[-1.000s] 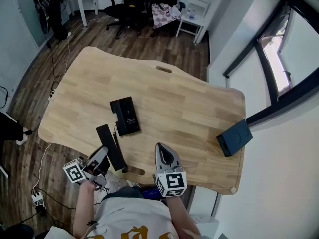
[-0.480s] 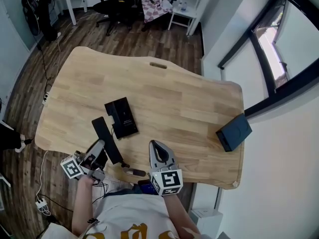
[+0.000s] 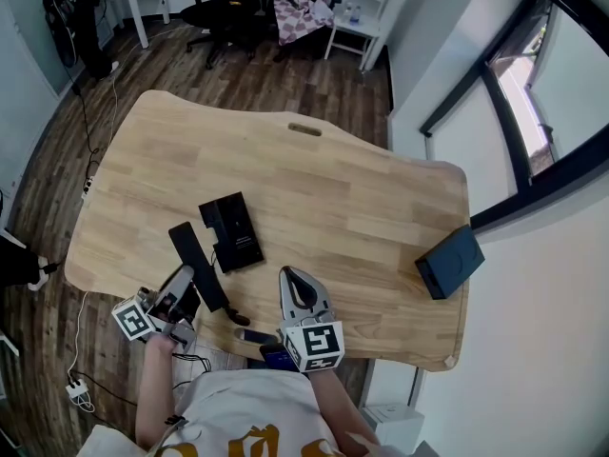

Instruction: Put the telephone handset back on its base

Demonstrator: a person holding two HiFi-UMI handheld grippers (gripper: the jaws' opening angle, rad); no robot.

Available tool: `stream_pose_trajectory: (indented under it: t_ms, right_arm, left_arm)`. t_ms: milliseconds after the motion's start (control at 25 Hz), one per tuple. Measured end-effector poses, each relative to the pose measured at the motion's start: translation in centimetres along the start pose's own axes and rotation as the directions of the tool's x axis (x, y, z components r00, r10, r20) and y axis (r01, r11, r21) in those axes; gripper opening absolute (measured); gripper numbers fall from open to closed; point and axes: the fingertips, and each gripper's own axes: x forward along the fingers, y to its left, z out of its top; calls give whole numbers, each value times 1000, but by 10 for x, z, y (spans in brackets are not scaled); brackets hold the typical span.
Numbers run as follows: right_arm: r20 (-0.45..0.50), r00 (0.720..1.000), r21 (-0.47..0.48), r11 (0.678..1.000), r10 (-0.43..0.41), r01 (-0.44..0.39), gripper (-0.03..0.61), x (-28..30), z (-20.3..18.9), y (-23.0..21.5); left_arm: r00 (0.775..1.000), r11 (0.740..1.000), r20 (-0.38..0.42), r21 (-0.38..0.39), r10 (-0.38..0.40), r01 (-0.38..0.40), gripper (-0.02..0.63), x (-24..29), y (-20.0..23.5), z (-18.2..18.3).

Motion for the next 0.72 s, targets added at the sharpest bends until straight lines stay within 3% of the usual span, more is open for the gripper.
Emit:
stream_pose_trajectory:
  t_ms: [720]
  right_arm:
    - [-96, 994, 18, 999, 50, -49, 6, 49, -25, -9]
  left_arm:
    - [998, 996, -19, -67, 56, -57, 75, 12, 49, -3]
